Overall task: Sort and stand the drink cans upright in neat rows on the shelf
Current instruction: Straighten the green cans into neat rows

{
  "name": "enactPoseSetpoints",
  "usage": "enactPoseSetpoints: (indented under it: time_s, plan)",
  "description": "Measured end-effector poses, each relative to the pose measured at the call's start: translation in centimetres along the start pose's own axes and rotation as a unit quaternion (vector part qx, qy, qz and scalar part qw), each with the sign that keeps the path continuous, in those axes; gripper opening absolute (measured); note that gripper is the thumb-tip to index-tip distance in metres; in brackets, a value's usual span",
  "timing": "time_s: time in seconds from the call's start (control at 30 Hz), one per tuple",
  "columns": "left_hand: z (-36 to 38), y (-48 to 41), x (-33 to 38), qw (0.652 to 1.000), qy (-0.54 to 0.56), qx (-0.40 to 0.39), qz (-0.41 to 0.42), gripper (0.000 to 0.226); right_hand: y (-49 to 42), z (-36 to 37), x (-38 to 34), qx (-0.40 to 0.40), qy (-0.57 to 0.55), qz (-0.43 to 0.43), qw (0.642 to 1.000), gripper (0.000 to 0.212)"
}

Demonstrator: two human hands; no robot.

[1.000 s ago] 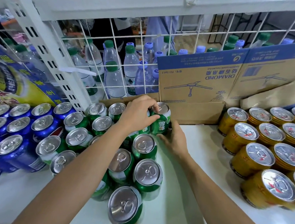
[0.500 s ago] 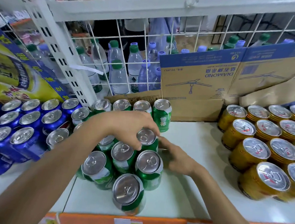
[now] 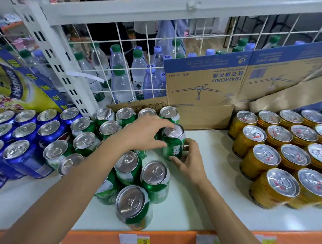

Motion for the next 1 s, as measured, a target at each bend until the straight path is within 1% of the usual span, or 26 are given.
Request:
enactPoseSetpoints:
  time_s: [0.1,0.23,0.33,0.5,0.73,0.87,0.9,0.93,1.0]
  plan:
    - [0.6,-0.1,0.1,0.999,0.019,0.031,-0.036,0.06,-0.2,0.3,-0.3,0.03,0.001,0.004,1.0,0.059]
    - [0.8,-0.3,0.0,0.995,0.03,0.086,-0.044,0.042,-0.6,0.5,-0.6,0.012,-0.001,-0.002,1.0,0.067]
    - [0.9,-0.2,-0.2,0.992,0.046,0.103,-0.048,0.031,-0.7,0.7,-0.6,0.027,0.009,-0.004,1.0,0.071]
    - [0.9,-0.3,-0.4,0.99,0.045,0.119,-0.054,0.028,-1.3,1.0,-0.2,0.028,0.014,-0.008,0.999,0.068]
    - [1.2,-0.1,-0.5,0.988,0.021,0.141,-0.054,0.028,-1.5,1.2,0.1,0.016,0.009,0.008,1.0,0.074]
    - [0.7,0.4,-0.1,0.992,0.034,0.11,-0.059,0.023,-0.9,0.8,-0.3,0.003,0.044,0.017,0.999,0.079]
    - [0.2,0.8,0.1,0.991,0.035,0.115,-0.06,0.02,-0.5,0.5,-0.4,-0.002,0.059,0.024,0.998,0.079]
    - [-0.4,1.5,0.5,0.988,0.04,0.134,-0.059,0.017,0.1,0.0,-0.4,0.002,0.07,0.031,0.997,0.075]
    - [-1.8,3.2,1.3,0.98,0.093,0.167,-0.054,0.015,1.8,-1.2,-0.8,0.018,0.075,0.022,0.997,0.058]
Point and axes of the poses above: each hand's wrist, its own y-axis away from the middle knuckle, its own z-axis out of the palm, x = y × z, the point moved 4 cm from there along -y, towards the middle knuckle, and after that the axes turned 12 degrees about z, right-handed, at the moved point
